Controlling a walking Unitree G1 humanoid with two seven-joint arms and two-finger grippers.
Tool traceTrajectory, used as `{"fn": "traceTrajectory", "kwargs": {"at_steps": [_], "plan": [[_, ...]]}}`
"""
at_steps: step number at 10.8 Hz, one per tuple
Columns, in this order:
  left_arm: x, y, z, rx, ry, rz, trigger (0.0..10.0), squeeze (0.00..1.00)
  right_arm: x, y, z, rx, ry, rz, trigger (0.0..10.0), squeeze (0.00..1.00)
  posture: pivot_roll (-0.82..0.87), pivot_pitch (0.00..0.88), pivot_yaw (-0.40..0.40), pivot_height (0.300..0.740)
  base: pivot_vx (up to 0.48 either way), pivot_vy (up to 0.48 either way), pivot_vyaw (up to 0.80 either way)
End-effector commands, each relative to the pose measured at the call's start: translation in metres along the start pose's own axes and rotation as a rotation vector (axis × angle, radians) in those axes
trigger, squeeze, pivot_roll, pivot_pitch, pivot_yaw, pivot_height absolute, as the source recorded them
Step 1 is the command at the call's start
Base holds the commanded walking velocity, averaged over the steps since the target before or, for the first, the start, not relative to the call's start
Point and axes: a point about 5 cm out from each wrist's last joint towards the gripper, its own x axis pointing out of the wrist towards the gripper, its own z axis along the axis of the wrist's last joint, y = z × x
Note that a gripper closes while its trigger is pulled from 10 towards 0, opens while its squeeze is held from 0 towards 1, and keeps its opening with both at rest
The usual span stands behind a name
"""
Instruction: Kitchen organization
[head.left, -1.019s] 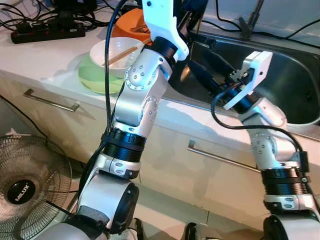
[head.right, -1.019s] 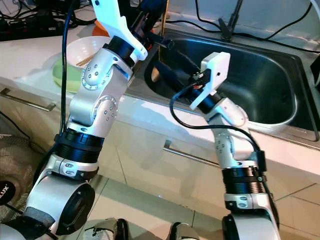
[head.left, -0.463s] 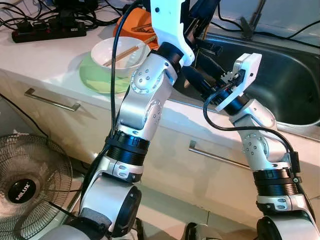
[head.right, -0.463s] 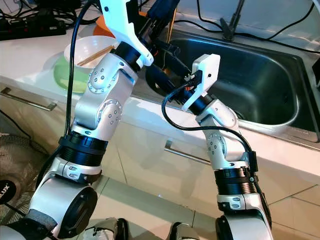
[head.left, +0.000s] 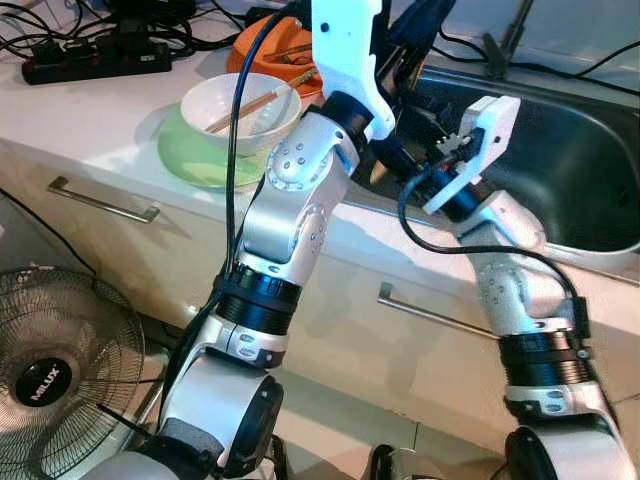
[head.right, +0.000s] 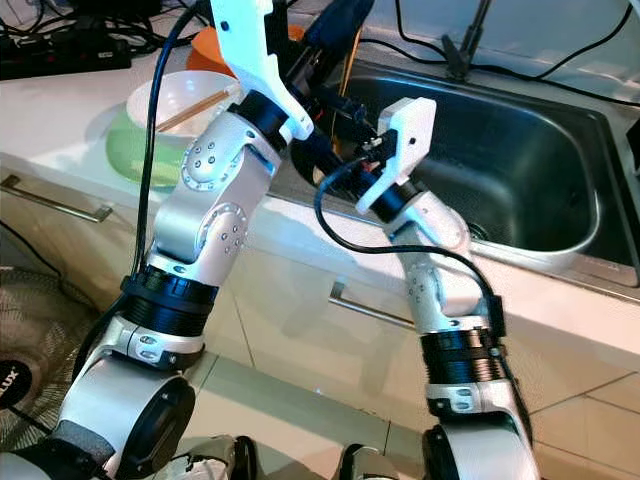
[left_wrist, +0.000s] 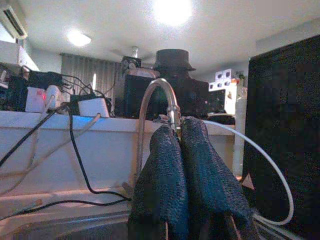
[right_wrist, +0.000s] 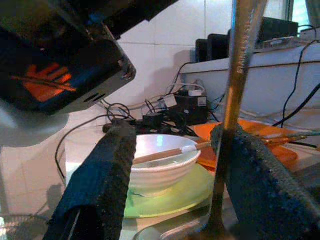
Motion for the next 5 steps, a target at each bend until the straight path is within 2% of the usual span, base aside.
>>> {"fn": "traceTrajectory", "kwargs": {"at_steps": [1,2,3,4,5], "plan": [[0.0018,-0.0140,-0.0051,-0.050,0.001,-0.033,10.0,0.00,0.0031,-0.0011,0.0038,-0.018,-0.013,-0.008,10.0,0.00,0.01,0.084,-0.005,0.740,0.000,0.000,0.00],[0.0018,-0.0141,-0.0051,-0.050,0.001,-0.034,10.0,0.00,0.0030,-0.0016,0.0031,-0.018,-0.011,-0.015,10.0,0.00,0.01,0.085,-0.005,0.740,0.000,0.000,0.00],[0.0018,-0.0147,-0.0054,-0.059,0.000,-0.034,10.0,0.00,0.0023,-0.0029,0.0007,-0.018,-0.004,-0.029,4.3,0.00,0.01,0.083,-0.006,0.740,0.000,0.000,0.00],[0.0017,-0.0156,-0.0054,-0.065,0.001,-0.036,10.0,0.00,0.0025,-0.0034,-0.0011,-0.016,-0.002,-0.038,1.0,0.00,0.01,0.085,-0.006,0.740,0.000,0.000,0.00],[0.0016,-0.0158,-0.0055,-0.066,0.001,-0.036,10.0,0.00,0.0026,-0.0033,-0.0017,-0.016,0.000,-0.039,0.0,0.00,0.02,0.085,-0.006,0.740,0.000,0.000,0.00]]}}
